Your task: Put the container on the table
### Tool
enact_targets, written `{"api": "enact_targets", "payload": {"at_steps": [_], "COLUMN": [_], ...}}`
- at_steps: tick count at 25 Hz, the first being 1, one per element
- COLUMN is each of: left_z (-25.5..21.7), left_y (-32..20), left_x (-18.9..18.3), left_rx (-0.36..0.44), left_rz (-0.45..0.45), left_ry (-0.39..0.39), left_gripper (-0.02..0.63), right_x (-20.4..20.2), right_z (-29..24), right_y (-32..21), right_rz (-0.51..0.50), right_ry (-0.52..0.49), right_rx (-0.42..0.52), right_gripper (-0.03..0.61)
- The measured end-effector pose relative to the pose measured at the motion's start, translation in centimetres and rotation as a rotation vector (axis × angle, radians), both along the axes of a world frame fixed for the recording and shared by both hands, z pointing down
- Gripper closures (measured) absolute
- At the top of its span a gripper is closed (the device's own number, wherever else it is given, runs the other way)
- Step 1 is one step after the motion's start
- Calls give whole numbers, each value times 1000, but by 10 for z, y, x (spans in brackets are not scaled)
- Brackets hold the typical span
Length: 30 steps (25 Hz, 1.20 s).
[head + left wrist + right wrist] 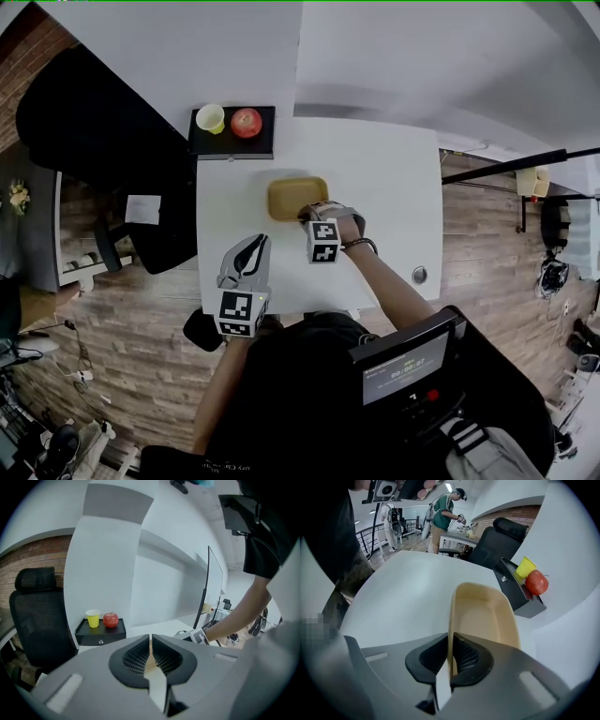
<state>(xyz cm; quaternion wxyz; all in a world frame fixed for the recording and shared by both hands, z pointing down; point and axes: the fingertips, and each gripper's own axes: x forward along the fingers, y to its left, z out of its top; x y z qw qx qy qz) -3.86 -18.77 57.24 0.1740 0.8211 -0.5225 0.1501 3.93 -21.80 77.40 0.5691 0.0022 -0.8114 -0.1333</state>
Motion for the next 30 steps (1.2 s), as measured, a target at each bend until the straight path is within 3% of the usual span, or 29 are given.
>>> {"api": "enact_targets", "payload": {"at_steps": [15,30], "left_z": [2,2], "left_y": [-13,-15], "left_x": [0,7], "left_rx": [9,25], "left_rz": [23,62], "left_ry": [14,43], "left_gripper": [595,594], "right_x": [1,1], "right_z": [5,5], "right_y": [-1,-1], "right_rz": [-9,35], "right_ry": [58,100], "right_rx": [2,-70], "right_gripper": [546,543]}}
